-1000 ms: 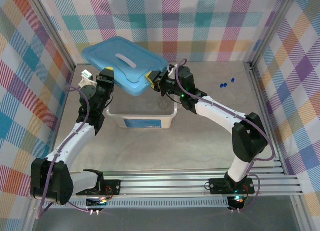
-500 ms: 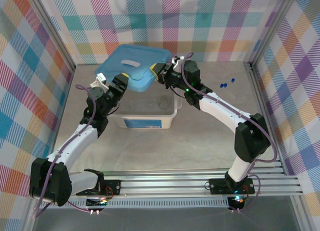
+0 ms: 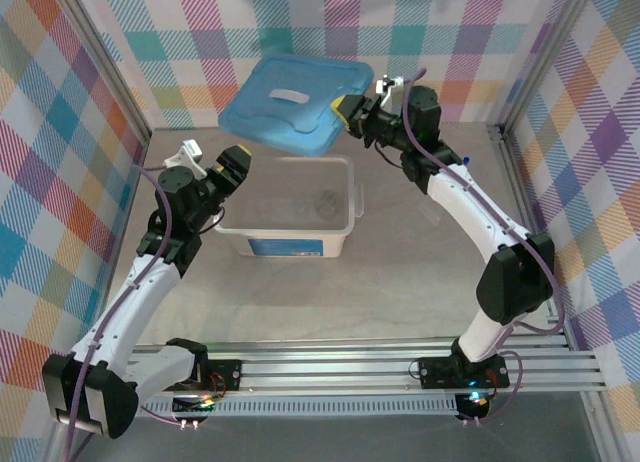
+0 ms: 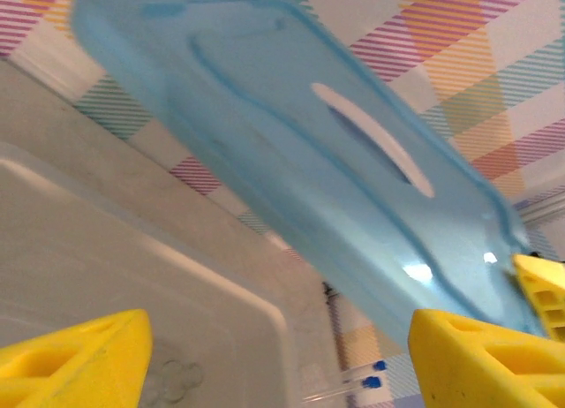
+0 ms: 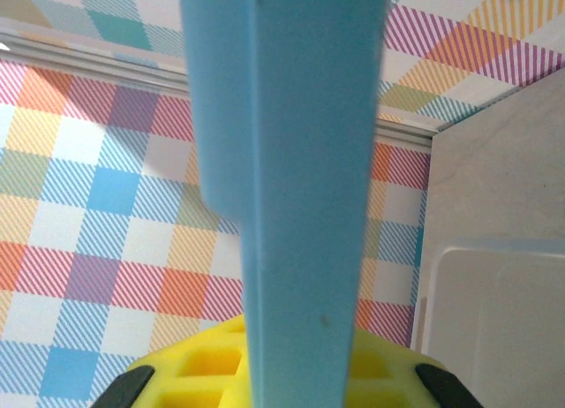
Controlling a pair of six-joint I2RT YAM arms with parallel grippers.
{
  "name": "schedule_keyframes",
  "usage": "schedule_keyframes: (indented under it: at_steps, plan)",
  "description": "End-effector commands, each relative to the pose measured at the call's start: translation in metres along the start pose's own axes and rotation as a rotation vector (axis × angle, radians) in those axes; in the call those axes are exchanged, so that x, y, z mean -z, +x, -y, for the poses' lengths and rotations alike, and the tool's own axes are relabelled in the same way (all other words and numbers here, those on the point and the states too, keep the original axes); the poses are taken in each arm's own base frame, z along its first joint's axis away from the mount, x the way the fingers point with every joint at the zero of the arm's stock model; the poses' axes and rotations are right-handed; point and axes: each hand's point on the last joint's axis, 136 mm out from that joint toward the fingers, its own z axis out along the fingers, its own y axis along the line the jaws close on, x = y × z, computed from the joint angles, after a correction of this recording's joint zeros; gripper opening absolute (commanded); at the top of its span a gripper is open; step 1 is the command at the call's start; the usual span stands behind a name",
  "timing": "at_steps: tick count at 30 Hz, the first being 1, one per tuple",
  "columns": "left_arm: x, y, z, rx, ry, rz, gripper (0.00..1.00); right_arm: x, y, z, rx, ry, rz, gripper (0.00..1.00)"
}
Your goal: Organize the chemistry lab equipment
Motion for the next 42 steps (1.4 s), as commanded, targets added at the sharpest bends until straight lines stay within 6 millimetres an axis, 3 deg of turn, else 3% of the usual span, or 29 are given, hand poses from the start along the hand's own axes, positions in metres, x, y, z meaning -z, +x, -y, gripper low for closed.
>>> schedule_keyframes:
  at_steps: [1,7,14,21,26,32,42]
  plan:
    - [0.012,-0.011,-0.018,-0.052,-0.098,0.011,0.77,0.020,0.008,-0.048,0.117,-0.078,-0.089,0.00]
    - [0.031,-0.036,-0.043,-0.035,-0.191,0.080,0.76,0.035,0.010,-0.049,0.147,-0.069,-0.197,0.00]
    - [0.043,-0.053,-0.057,-0.071,-0.295,0.126,0.76,0.052,0.019,-0.033,0.141,-0.041,-0.295,0.00]
    - [0.034,-0.066,-0.061,-0.115,-0.336,0.120,0.76,0.055,0.031,-0.024,0.087,-0.081,-0.383,0.00]
    - [0.010,-0.062,-0.068,-0.081,-0.326,0.023,0.75,0.055,0.039,-0.013,0.032,-0.078,-0.416,0.00]
    - [-0.005,-0.048,-0.078,-0.064,-0.345,-0.086,0.75,0.055,0.049,0.010,-0.033,-0.061,-0.438,0.00]
    - [-0.004,-0.033,-0.090,-0.065,-0.370,-0.148,0.76,0.045,0.065,0.023,-0.055,-0.058,-0.461,0.00]
